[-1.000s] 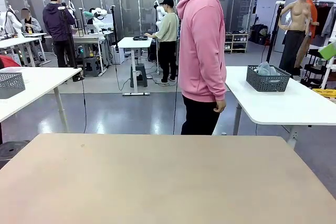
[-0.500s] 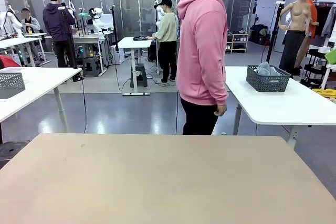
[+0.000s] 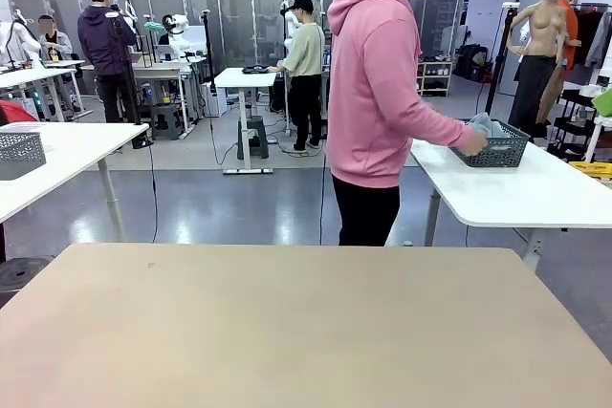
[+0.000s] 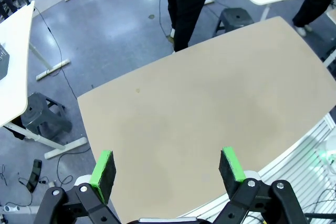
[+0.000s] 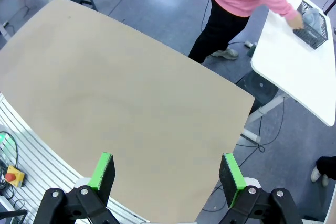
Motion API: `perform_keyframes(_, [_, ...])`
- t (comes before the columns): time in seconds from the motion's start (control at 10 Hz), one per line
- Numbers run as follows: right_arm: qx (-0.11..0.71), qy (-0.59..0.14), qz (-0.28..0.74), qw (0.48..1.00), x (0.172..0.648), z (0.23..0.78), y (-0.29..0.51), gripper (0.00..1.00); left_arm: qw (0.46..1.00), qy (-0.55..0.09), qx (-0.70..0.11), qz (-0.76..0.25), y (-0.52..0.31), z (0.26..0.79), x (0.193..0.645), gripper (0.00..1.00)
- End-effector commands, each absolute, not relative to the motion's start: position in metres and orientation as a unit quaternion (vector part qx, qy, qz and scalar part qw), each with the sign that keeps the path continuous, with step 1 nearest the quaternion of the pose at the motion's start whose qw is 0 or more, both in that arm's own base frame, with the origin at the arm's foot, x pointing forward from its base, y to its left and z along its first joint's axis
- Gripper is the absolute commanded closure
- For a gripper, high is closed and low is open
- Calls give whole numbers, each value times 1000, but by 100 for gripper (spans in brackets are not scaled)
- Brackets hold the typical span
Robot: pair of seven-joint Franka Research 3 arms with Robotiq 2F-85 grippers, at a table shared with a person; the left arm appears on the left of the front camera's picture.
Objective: Fold the towels and place them in the basket.
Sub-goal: When a person lays out a Towel with hook on the table, fold it in half twice.
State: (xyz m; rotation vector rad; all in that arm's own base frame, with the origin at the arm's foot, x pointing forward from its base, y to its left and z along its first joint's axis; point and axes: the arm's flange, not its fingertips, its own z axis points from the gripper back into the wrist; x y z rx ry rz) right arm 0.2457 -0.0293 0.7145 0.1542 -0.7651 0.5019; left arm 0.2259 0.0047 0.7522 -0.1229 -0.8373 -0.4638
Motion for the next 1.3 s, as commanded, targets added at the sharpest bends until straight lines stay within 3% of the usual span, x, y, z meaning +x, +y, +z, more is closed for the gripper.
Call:
perform_keyframes(0.0, [75, -366, 243, 895, 245, 715, -30, 0, 885, -404, -60, -224, 5, 753, 224, 0])
perform_keyframes(1.2, [75, -366, 243, 895, 245, 715, -30, 0, 885, -404, -60, -224, 5, 753, 224, 0])
